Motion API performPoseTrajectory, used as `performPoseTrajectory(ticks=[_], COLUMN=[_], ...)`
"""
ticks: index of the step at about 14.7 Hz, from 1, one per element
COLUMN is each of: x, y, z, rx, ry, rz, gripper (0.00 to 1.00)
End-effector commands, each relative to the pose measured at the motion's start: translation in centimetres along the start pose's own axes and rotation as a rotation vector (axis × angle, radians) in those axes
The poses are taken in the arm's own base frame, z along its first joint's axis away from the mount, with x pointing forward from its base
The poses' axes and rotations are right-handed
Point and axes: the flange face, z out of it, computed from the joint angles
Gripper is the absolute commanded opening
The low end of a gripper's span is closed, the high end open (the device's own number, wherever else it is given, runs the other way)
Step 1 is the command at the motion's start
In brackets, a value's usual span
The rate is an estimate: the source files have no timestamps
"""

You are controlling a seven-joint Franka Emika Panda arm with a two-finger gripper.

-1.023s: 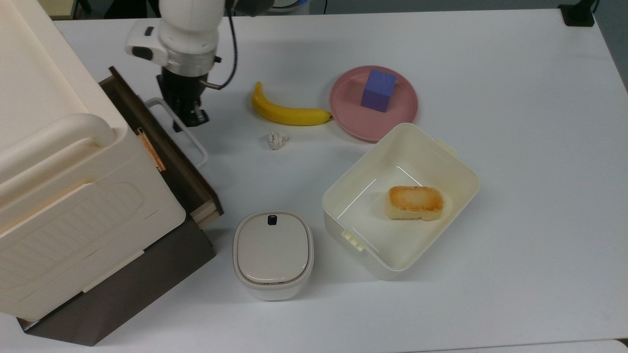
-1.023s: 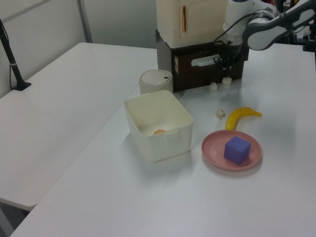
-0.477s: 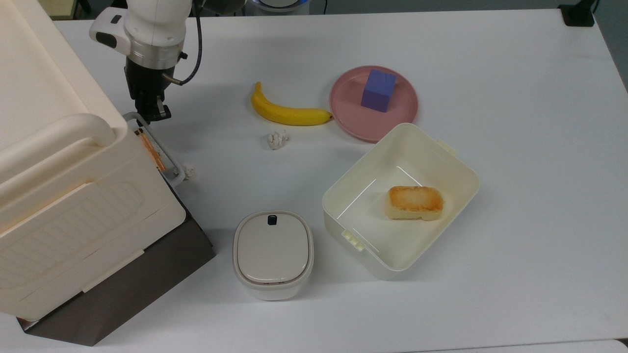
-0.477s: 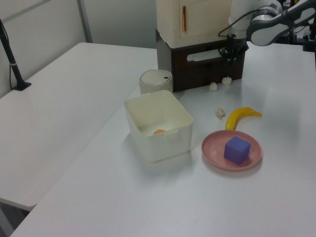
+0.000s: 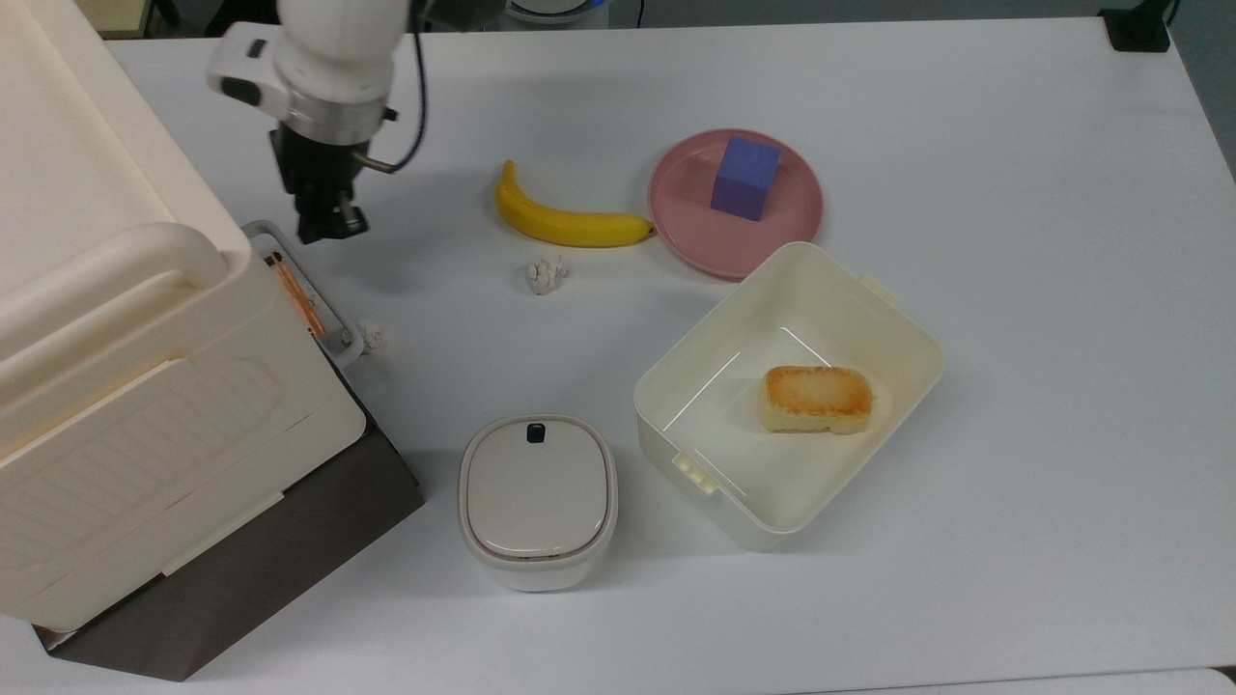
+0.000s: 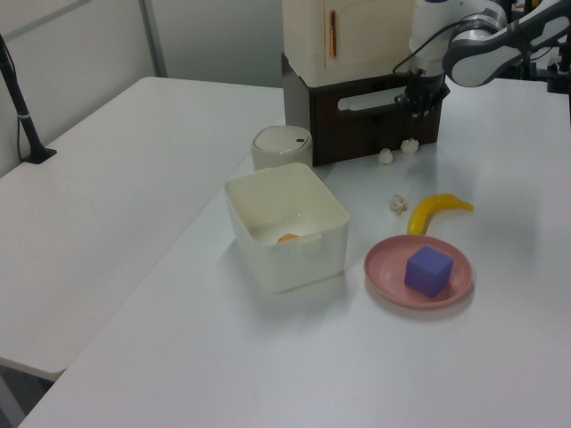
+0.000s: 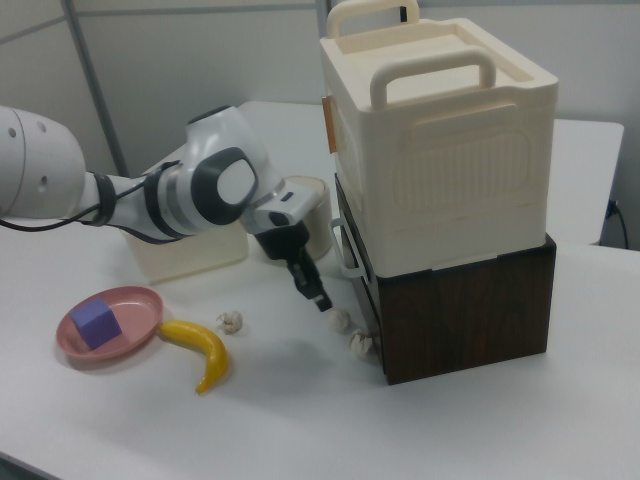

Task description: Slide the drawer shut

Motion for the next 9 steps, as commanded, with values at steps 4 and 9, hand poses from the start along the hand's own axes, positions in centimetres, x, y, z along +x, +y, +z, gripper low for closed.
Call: performPoseTrajectory(ticks=[4, 9], x=[-4.5, -3.9], y=[-3.6, -3.9], z=[-5.8, -14.8], rx=[0.003, 0.08], ry=[-0.12, -0.314], rz=[-0.119, -0.459], gripper=[0.0, 0.0])
